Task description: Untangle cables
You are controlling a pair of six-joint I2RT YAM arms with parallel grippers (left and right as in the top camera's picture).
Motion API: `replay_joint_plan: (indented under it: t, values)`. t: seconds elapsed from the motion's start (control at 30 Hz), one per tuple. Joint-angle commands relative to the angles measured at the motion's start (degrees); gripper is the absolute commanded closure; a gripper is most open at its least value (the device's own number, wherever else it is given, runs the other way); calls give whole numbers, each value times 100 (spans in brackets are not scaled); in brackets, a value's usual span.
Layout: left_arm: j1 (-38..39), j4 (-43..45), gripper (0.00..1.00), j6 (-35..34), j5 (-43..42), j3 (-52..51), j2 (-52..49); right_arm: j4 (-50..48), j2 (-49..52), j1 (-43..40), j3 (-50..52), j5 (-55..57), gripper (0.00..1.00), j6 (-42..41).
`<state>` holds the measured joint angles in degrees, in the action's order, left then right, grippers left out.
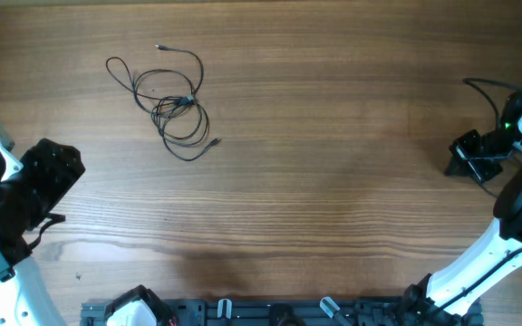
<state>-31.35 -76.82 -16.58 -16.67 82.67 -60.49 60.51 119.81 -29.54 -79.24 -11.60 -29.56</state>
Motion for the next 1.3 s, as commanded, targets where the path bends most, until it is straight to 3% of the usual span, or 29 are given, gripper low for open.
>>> replay_joint_plan:
  t: [0.0, 0.17, 0.73, 1.27]
  values:
    - [-26, 2, 33, 120, -109, 81, 9, -726, 588, 63, 396, 966, 96, -566]
    - [-26, 2, 33, 120, -109, 81, 9, -1117, 588, -7, 396, 1880, 96, -1005]
    - [-26, 0, 33, 120, -109, 81, 9, -1641, 588, -1449, 396, 1755, 96, -1239]
    - [-26, -66, 33, 118, -109, 81, 9, -2640, 588, -2009, 396, 2533, 96, -1108]
